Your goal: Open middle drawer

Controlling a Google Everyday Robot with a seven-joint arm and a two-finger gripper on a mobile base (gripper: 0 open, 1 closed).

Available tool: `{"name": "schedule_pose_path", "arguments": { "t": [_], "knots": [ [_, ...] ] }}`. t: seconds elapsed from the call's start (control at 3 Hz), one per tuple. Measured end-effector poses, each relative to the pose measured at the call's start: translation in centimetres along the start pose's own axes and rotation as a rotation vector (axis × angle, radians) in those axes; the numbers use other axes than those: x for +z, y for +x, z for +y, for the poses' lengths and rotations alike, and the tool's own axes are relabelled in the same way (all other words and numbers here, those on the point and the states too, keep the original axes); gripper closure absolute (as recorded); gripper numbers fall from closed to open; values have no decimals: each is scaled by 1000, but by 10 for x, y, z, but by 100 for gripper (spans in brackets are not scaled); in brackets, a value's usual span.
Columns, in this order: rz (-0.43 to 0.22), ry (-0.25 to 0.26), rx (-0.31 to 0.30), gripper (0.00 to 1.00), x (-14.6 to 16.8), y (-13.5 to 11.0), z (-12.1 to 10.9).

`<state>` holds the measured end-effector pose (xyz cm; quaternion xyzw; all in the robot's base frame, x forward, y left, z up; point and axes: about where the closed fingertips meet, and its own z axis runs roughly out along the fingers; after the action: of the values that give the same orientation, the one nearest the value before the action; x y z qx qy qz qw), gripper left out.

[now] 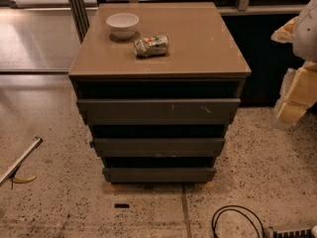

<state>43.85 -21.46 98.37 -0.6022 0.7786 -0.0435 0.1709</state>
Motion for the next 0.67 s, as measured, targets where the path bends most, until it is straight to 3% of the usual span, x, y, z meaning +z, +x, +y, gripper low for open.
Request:
{"name": "schedule_pose_path", "arguments": {
  "t": [0.67],
  "knots": [
    [-23, 18, -21, 0, -2, -3, 0]
  ]
}}
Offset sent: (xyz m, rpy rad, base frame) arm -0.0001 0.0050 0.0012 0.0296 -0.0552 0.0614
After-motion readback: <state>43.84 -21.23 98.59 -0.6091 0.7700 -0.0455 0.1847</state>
